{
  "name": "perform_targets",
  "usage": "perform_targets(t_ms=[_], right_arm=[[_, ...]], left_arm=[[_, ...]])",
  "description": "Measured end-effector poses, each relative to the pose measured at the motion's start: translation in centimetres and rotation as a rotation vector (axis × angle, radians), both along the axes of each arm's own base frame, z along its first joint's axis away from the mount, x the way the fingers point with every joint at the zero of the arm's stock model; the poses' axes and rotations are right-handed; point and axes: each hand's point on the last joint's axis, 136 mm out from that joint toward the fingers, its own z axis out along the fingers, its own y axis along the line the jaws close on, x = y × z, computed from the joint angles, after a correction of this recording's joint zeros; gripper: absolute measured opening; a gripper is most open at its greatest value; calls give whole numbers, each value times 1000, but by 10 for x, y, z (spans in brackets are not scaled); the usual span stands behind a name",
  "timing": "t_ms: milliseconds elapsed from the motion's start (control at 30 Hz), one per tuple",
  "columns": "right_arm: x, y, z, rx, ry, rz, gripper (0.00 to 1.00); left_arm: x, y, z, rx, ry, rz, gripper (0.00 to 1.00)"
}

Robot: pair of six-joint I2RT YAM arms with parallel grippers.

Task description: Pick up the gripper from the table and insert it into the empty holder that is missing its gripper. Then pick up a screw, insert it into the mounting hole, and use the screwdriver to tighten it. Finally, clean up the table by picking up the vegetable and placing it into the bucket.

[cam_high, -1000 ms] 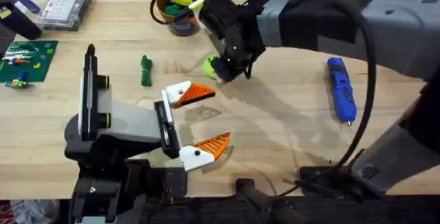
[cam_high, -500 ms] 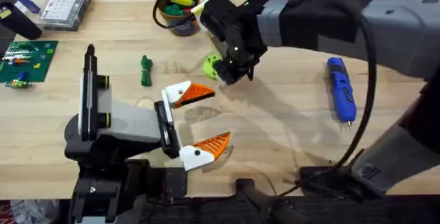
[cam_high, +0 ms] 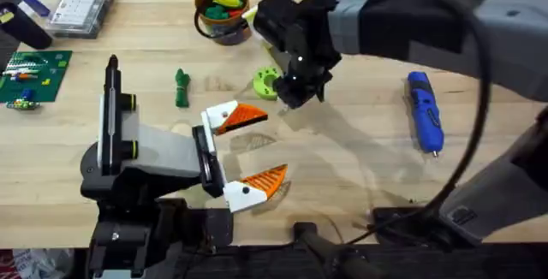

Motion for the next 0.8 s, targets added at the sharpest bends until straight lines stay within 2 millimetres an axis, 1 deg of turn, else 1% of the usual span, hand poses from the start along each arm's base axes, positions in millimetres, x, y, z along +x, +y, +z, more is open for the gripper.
perform_targets(t_ms=[67, 100, 233, 300, 333, 367, 400, 433, 500, 600, 633, 667, 733, 800], right_arm=[[0, 0, 8, 12, -13, 0, 121], [0, 0, 36, 62, -67, 0, 121], [-6, -6, 74, 117, -125, 0, 117], [-12, -11, 95, 144, -155, -1, 25], [-15, -14, 104, 156, -167, -1, 11], [-18, -17, 112, 168, -180, -1, 25], [-21, -20, 121, 179, -191, -3, 74], [-25, -23, 128, 189, -201, -5, 156], [-31, -29, 140, 207, -220, -4, 409], [-38, -36, 156, 232, -246, -4, 858], [-40, -38, 160, 242, -256, -5, 957], [-41, -39, 165, 253, -267, -9, 981], [-44, -41, 172, 281, -289, -26, 989], [-48, -45, 172, 298, -298, -44, 989]], left_arm=[[0, 0, 0, 0, 0, 0, 990], [0, 0, 0, 0, 1, 0, 990], [0, 0, -1, 0, 5, 0, 990], [0, 0, -1, 0, 5, 0, 990], [0, 0, -1, 0, 5, 0, 990], [0, 0, -1, 0, 6, 0, 990], [0, 0, -1, 0, 6, 0, 990], [0, 0, -1, 0, 6, 0, 990], [0, 0, -1, 0, 7, 0, 990], [0, 0, -1, 0, 7, 0, 990], [0, 0, -1, 0, 7, 0, 990], [0, 0, -1, 0, 7, 0, 990], [0, 0, -1, 0, 6, 0, 990], [0, 0, -1, 0, 7, 0, 990]])
